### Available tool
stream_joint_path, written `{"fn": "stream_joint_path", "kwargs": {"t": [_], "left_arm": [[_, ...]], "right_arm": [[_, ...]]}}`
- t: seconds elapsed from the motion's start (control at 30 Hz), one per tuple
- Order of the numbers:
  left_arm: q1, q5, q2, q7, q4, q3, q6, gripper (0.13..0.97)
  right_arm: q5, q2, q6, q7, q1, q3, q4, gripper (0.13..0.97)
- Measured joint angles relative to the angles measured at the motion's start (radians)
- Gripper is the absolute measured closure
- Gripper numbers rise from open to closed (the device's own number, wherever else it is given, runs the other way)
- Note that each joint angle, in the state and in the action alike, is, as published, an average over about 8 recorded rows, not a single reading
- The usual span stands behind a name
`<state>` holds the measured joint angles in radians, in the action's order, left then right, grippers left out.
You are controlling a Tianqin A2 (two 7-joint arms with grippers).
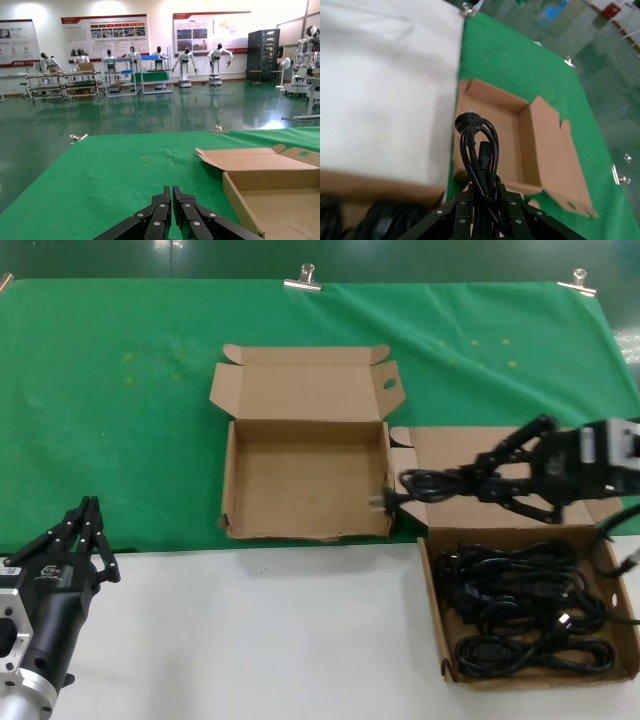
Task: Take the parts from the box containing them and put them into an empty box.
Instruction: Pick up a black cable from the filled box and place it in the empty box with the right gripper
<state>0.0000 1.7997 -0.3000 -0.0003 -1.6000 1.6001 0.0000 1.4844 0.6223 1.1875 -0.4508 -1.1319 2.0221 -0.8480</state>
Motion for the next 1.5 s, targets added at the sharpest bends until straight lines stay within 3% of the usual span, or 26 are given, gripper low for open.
{"fn": "stream_joint_path", "kwargs": {"t": [0.23,0.47,1.07,1.5], "left_arm": [[0.000,0.000,0.000,0.000,0.000,0.000,0.000,0.929],[0.000,0.000,0.000,0.000,0.000,0.000,0.000,0.929],[0.000,0.000,0.000,0.000,0.000,0.000,0.000,0.929],[0.000,0.000,0.000,0.000,0.000,0.000,0.000,0.929]], "right_arm": [[-0.025,-0.109,-0.090,0.040,-0.017,0.022,0.051,0.855],[-0.044,-0.234,-0.183,-0.011,-0.056,0.041,0.188,0.855],[-0.004,-0.520,-0.390,-0.318,-0.202,-0.014,0.681,0.856],[0.027,-0.603,-0.506,-0.470,-0.207,-0.066,0.808,0.853]]}}
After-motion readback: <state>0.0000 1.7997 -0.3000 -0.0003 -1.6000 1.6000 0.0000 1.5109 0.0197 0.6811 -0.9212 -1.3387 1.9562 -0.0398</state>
